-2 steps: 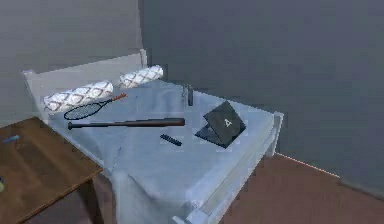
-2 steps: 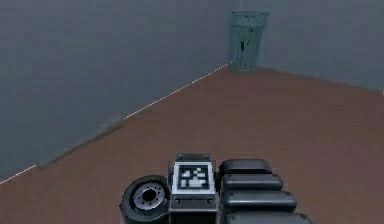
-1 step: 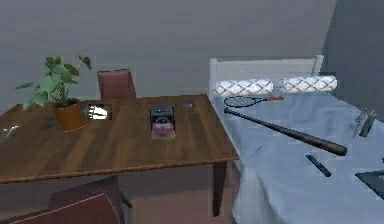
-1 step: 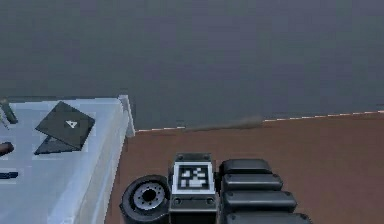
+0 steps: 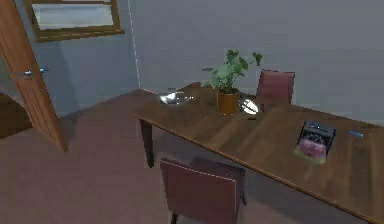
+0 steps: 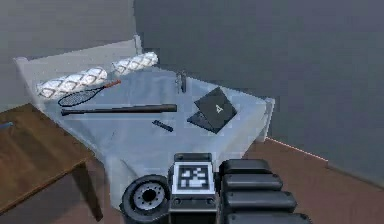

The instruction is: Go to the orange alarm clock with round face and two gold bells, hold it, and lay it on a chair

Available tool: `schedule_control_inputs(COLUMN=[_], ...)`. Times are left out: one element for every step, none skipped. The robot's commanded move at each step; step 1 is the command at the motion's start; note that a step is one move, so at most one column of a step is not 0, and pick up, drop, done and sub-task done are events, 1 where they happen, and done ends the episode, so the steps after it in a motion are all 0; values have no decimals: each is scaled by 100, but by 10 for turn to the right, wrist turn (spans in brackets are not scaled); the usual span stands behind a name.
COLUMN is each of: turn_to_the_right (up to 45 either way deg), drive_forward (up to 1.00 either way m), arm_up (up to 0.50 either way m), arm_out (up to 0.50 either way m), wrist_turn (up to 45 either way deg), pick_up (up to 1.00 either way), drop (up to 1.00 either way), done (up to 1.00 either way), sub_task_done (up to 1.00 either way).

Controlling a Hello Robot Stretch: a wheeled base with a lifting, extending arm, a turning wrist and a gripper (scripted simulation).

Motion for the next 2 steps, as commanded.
schedule_control_inputs(turn_to_the_right=[-300, 0], drive_forward=[0, 70], arm_up=[0, 0], arm_out=[0, 0], wrist_turn=[0, 0], pick_up=[0, 0], drop=[0, 0], done=[0, 0], sub_task_done=[0, 0])
